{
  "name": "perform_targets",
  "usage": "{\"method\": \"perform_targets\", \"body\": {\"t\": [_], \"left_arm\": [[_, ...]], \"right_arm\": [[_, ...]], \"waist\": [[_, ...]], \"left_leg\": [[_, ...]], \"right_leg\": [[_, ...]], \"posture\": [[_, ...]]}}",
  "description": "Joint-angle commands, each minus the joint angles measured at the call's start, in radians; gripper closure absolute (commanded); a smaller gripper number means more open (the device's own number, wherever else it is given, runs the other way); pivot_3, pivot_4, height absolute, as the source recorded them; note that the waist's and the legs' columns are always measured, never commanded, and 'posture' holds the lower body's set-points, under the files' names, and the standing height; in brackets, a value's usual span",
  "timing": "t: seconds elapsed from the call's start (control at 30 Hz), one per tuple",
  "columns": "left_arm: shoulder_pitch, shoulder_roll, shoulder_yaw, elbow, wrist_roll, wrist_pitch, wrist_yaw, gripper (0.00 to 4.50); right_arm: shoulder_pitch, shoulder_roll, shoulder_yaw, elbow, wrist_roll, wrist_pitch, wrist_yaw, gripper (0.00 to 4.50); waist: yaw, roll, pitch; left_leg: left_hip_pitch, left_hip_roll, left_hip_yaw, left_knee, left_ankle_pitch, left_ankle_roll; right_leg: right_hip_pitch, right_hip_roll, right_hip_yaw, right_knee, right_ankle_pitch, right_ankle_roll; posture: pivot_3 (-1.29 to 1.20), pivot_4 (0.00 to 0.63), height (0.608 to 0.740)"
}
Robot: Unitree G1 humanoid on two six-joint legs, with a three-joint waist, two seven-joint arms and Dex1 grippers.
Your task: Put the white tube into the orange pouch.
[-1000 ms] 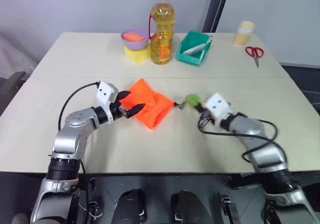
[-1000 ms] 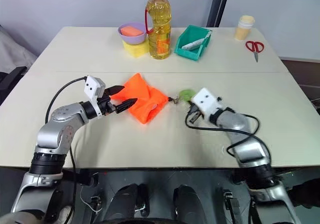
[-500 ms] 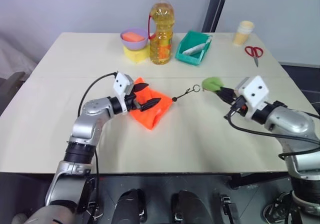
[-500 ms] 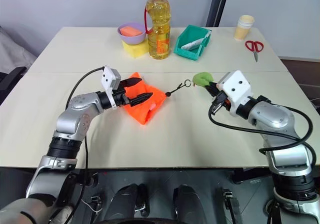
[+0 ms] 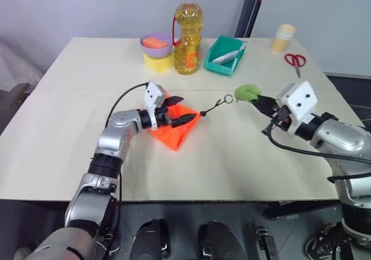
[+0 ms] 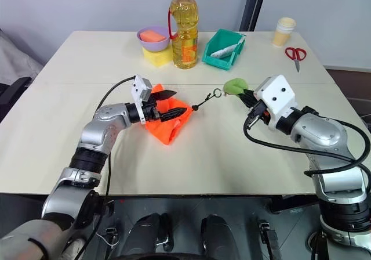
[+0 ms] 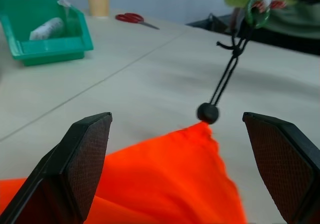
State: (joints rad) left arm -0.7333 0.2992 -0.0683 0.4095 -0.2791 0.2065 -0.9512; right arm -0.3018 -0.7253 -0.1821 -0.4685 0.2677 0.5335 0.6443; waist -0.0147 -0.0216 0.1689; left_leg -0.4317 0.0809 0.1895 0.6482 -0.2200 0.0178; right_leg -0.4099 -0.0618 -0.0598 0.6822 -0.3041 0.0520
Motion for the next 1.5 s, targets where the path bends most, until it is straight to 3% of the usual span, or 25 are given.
{"method": "perform_targets", "body": {"t": [0.03,0.2,0.37,0.53,0.6,0.77,1.03,1.5], "left_arm": [[-0.019,0.003,-0.021,-0.009,0.052,-0.098,0.008,0.00],[0.004,-0.004,-0.016,0.005,0.095,-0.192,0.066,0.00],[0.049,0.014,-0.061,-0.040,0.215,-0.400,0.136,0.00],[0.109,0.026,-0.165,-0.120,0.452,-0.582,0.289,0.00],[0.143,-0.006,-0.199,-0.161,0.561,-0.589,0.410,0.00],[0.175,-0.084,-0.238,-0.184,0.675,-0.515,0.560,0.00],[0.177,-0.234,-0.275,-0.122,0.758,-0.475,0.793,0.00],[0.158,-0.239,-0.292,-0.043,0.747,-0.515,0.856,0.00]], "right_arm": [[-0.021,-0.004,-0.041,-0.036,0.018,-0.003,-0.020,4.47],[-0.007,0.003,-0.094,-0.012,0.039,0.007,-0.053,4.47],[0.017,0.006,-0.118,-0.012,0.056,0.015,-0.067,4.47],[0.017,0.020,-0.100,-0.016,0.071,0.019,-0.079,4.47],[0.007,0.032,-0.082,-0.015,0.078,0.023,-0.084,4.47],[-0.008,0.038,-0.071,-0.014,0.094,0.034,-0.083,4.47],[-0.026,0.029,-0.069,-0.021,0.119,0.055,-0.079,4.47],[-0.023,0.030,-0.072,-0.036,0.129,0.065,-0.083,4.47]], "waist": [[0.001,0.000,0.000],[0.001,0.000,0.000],[0.001,0.000,0.000],[0.003,0.000,0.000],[0.002,0.000,0.000],[0.002,0.000,0.000],[0.003,0.000,0.000],[0.002,0.000,0.000]], "left_leg": [[0.000,0.000,0.000,0.000,0.000,0.000],[0.000,0.000,0.000,0.000,0.000,0.000],[0.000,0.000,0.000,0.000,0.000,0.000],[0.000,0.000,0.000,0.000,-0.001,0.001],[0.000,0.000,0.000,0.000,-0.001,0.002],[-0.001,0.000,0.000,0.000,-0.001,0.002],[-0.001,0.000,0.000,0.000,-0.002,0.003],[-0.002,0.000,0.000,0.000,-0.002,0.003]], "right_leg": [[0.000,0.000,0.000,0.000,0.000,0.000],[0.000,0.000,0.000,0.000,0.000,0.000],[0.000,0.000,0.000,0.000,0.000,0.000],[0.000,0.000,0.000,0.000,0.000,0.000],[0.000,-0.001,0.000,0.000,0.000,0.000],[0.000,0.000,0.000,0.000,0.000,0.000],[0.000,0.000,0.000,-0.001,0.000,0.000],[-0.001,0.000,0.000,-0.001,0.000,0.000]], "posture": [[0.00,0.150,0.727],[0.00,0.150,0.727],[0.00,0.150,0.727],[0.00,0.150,0.727],[0.00,0.150,0.727],[0.00,0.150,0.727],[0.00,0.150,0.727],[0.00,0.150,0.727]]}}
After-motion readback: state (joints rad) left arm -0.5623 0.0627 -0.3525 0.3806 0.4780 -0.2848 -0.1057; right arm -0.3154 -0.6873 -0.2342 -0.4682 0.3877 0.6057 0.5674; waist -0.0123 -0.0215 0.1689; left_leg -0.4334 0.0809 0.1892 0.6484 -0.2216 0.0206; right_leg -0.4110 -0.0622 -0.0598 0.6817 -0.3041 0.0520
